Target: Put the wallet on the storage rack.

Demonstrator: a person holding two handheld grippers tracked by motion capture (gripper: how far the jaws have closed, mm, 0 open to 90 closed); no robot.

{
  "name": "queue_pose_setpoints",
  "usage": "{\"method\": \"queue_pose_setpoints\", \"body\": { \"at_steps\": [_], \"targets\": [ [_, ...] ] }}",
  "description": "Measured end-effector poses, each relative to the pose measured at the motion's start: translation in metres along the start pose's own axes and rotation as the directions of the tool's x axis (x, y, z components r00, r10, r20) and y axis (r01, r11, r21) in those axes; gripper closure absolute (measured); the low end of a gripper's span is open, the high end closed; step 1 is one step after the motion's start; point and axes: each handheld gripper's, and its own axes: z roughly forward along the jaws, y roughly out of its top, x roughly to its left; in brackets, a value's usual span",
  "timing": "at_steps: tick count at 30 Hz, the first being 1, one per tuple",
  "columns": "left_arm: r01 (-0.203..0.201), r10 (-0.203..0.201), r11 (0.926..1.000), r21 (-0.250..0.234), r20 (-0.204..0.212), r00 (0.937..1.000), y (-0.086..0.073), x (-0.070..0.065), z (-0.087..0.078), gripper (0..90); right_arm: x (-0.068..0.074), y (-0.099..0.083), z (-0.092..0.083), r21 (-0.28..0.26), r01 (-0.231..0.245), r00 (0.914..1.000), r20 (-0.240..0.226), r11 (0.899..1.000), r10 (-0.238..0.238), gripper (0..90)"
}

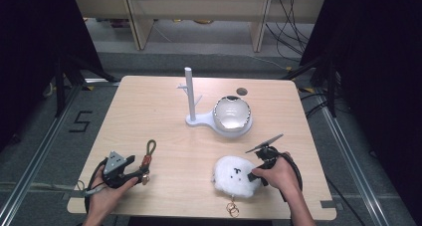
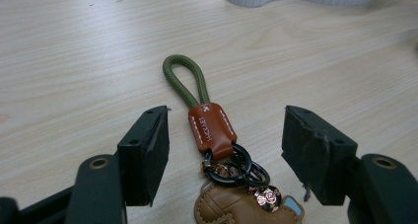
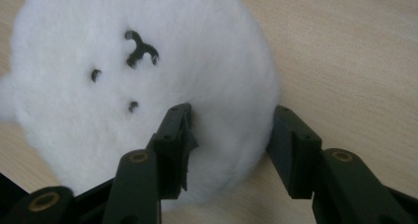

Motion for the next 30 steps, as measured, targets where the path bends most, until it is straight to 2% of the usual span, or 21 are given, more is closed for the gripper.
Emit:
{"method": "queue_pose_setpoints", "body": {
  "at_steps": [1,2,3,5,8,9,11,15,16,17,18,20,21,24,26,27,28,30],
  "targets": [
    [0.001,-0.001,1.0000,0.000,0.001,1.0000,0.000,0.000,0.000,34.4,0.001,0.001,0.000,0.013,-0.012,0.9999,0.007,1.000,0.012,57.8],
    [0.012,-0.012,0.9999,0.007,-0.003,0.9999,-0.001,-0.001,0.000,34.4,0.001,0.001,0.000,0.021,-0.006,0.9998,0.018,1.000,0.005,59.4],
    [0.007,-0.007,1.0000,0.003,-0.001,1.0000,-0.001,0.000,0.000,34.4,0.000,0.002,0.001,0.027,0.011,0.9999,0.011,1.000,-0.011,61.0],
    [0.010,-0.010,0.9999,0.012,-0.014,0.9999,0.000,0.000,-0.001,34.4,0.001,0.003,0.001,0.040,0.007,0.9998,0.019,0.999,-0.007,64.1],
    [0.010,-0.010,0.9999,0.005,-0.012,0.9999,0.000,0.000,-0.001,34.4,0.001,0.002,0.000,0.015,0.036,0.9992,0.019,0.999,-0.036,72.8],
    [0.009,-0.009,1.0000,0.004,-0.010,0.9999,0.000,0.000,-0.001,34.4,0.002,0.000,-0.001,0.003,0.032,0.9992,0.022,0.999,-0.032,75.6],
    [0.009,-0.009,1.0000,0.005,-0.010,0.9999,-0.001,0.000,-0.001,34.4,0.002,-0.002,-0.002,-0.015,0.049,0.9986,0.020,0.999,-0.048,78.3],
    [0.009,-0.009,1.0000,-0.004,-0.001,1.0000,-0.001,0.000,0.000,34.4,0.004,-0.007,-0.003,-0.063,0.050,0.9987,0.012,0.997,-0.050,80.5],
    [0.007,-0.007,1.0000,-0.003,-0.002,1.0000,-0.001,0.000,0.000,34.4,0.006,-0.008,-0.005,-0.049,0.033,0.9994,0.010,0.998,-0.032,80.8],
    [0.008,-0.008,0.9999,-0.006,-0.001,1.0000,-0.001,0.000,0.000,34.4,0.006,-0.009,-0.006,-0.076,0.042,0.9990,0.018,0.996,-0.040,81.0],
    [0.007,-0.007,0.9999,-0.007,-0.001,1.0000,-0.001,0.000,0.000,34.4,0.007,-0.011,-0.009,-0.075,0.047,0.9988,0.014,0.996,-0.046,81.3],
    [0.005,-0.005,1.0000,-0.006,-0.002,1.0000,-0.001,0.000,0.000,34.5,0.009,-0.013,-0.013,-0.109,0.058,0.9982,0.019,0.992,-0.056,81.6],
    [0.006,-0.006,1.0000,-0.002,-0.009,0.9999,-0.001,-0.001,-0.001,34.5,0.008,-0.015,-0.015,-0.145,0.088,0.9961,0.023,0.985,-0.086,81.9],
    [0.010,-0.010,0.9999,0.004,-0.019,0.9998,-0.001,-0.001,-0.001,34.6,0.012,-0.019,-0.023,-0.190,0.091,0.9958,0.027,0.978,-0.088,82.3],
    [0.013,-0.013,0.9999,0.007,-0.022,0.9997,-0.001,-0.001,-0.002,34.6,0.015,-0.022,-0.029,-0.237,0.093,0.9956,0.022,0.967,-0.091,82.5],
    [0.014,-0.013,0.9999,0.006,-0.023,0.9997,-0.001,-0.001,-0.002,34.6,0.015,-0.025,-0.034,-0.272,0.121,0.9925,0.018,0.955,-0.121,82.6],
    [0.013,-0.013,0.9999,0.006,-0.022,0.9997,-0.001,-0.001,-0.002,34.6,0.015,-0.026,-0.037,-0.281,0.123,0.9922,0.016,0.952,-0.124,82.7],
    [0.008,-0.008,1.0000,-0.006,-0.009,0.9999,-0.001,-0.001,0.000,34.6,0.018,-0.028,-0.043,-0.320,0.132,0.9911,0.029,0.938,-0.130,82.9]
  ]
}}
